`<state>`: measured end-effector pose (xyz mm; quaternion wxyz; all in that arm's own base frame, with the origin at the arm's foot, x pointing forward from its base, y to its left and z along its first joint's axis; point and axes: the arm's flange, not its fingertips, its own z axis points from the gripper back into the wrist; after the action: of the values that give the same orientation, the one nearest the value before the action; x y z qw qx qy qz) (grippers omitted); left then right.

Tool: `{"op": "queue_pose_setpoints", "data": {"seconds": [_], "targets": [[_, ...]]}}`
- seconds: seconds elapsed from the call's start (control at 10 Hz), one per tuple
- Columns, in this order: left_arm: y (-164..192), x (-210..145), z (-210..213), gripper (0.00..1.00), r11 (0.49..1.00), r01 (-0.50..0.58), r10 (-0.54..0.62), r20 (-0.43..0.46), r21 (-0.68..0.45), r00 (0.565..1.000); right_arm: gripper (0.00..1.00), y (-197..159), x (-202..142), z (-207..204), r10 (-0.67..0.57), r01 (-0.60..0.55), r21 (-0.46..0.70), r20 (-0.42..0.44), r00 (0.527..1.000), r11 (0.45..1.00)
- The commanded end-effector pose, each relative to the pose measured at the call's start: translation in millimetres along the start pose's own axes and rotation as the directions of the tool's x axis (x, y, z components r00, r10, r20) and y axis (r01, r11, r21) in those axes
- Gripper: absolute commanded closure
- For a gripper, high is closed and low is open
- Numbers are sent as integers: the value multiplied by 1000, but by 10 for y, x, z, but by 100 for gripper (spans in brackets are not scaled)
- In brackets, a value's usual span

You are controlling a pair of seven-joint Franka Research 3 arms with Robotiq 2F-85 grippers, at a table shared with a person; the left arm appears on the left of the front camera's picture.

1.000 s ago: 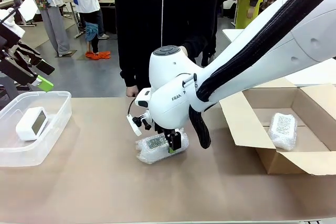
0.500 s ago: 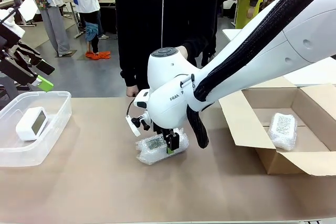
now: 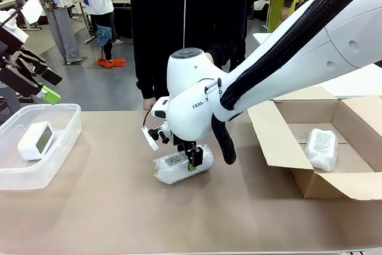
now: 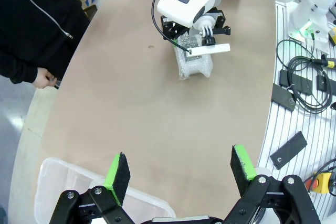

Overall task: Separate and place wrapped and unwrapped clocks.
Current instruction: Pick up the Digital clock indicated by the person, then if the picked Digital clock is wrapped, place it in the Package Box ; if not, place it in the Organizing box.

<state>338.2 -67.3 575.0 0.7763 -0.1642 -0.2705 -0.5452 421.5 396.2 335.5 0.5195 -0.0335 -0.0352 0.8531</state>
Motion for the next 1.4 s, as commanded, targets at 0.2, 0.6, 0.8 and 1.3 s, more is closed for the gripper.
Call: {"op": "queue_pose_setpoints", "data": {"seconds": [0.2, 0.6, 0.8, 1.3], "targets": [[-12, 10, 2, 0, 1000, -4, 4, -7, 5, 1000, 96, 475, -31, 829, 29, -25, -80, 52, 998, 996], [-12, 10, 2, 0, 1000, -4, 4, -7, 5, 1000, 96, 839, -16, 1910, -77, 77, -188, 4, 997, 979], [-12, 10, 2, 0, 1000, -4, 4, -7, 5, 1000, 96, 767, 47, 1897, -44, 46, -174, 12, 999, 984], [-12, 10, 2, 0, 1000, -4, 4, -7, 5, 1000, 96, 767, 47, 1897, -44, 46, -174, 12, 999, 984]]}}
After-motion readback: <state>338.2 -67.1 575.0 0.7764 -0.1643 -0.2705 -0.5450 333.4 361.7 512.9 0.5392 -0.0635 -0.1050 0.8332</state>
